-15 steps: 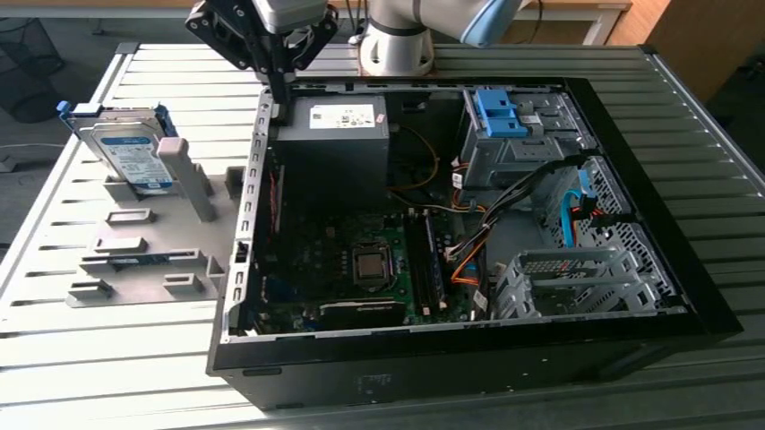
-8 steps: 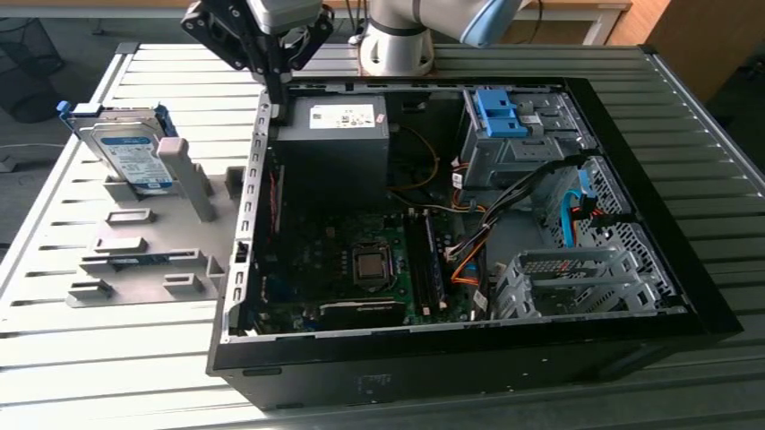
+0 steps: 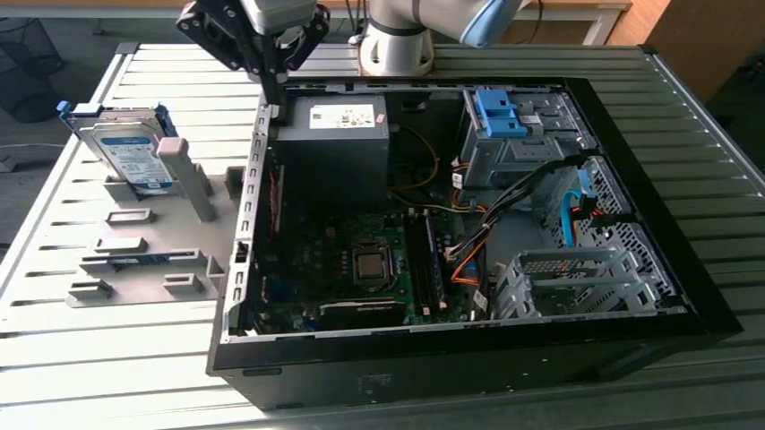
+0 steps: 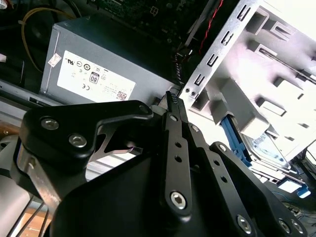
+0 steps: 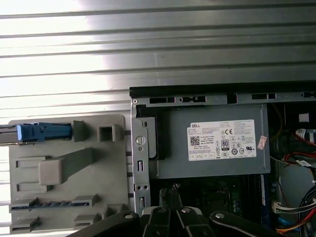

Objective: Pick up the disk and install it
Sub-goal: 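Reach for the disk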

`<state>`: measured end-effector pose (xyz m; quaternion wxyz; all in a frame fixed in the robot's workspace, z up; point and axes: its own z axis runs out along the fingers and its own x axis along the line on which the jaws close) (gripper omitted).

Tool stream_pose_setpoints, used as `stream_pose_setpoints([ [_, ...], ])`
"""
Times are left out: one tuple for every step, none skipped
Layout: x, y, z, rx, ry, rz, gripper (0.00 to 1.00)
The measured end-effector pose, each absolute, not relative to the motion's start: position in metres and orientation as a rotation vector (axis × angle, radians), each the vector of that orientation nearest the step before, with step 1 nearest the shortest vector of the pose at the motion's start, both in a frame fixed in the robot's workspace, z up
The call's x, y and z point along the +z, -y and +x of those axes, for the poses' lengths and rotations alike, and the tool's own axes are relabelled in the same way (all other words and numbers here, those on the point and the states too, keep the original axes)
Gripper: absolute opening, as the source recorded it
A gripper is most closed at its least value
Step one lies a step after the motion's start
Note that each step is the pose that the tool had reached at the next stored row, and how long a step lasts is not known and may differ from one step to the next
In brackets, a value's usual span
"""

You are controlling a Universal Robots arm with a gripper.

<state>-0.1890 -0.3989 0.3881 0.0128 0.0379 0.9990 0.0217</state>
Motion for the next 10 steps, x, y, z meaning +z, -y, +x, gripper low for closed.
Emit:
stream_pose_setpoints([
  [0.3881, 0.3989, -0.1894, 0.068, -3.113, 0.118, 0.11],
  [0.3881, 0.3989, -0.1899, 0.068, -3.113, 0.118, 0.11],
  [0.3881, 0.3989, -0.1904, 0.068, -3.113, 0.118, 0.11],
  [0.388, 0.3989, -0.1908, 0.068, -3.113, 0.118, 0.11],
  [0.388, 0.3989, -0.1912, 0.068, -3.113, 0.118, 0.11],
  [0.3879, 0.3989, -0.1916, 0.068, -3.113, 0.118, 0.11],
  [0.3879, 0.3989, -0.1925, 0.068, -3.113, 0.118, 0.11],
  [0.3878, 0.3989, -0.193, 0.068, -3.113, 0.118, 0.11],
  [0.3878, 0.3989, -0.1935, 0.068, -3.113, 0.118, 0.11],
  [0.3878, 0.3989, -0.194, 0.068, -3.113, 0.118, 0.11],
])
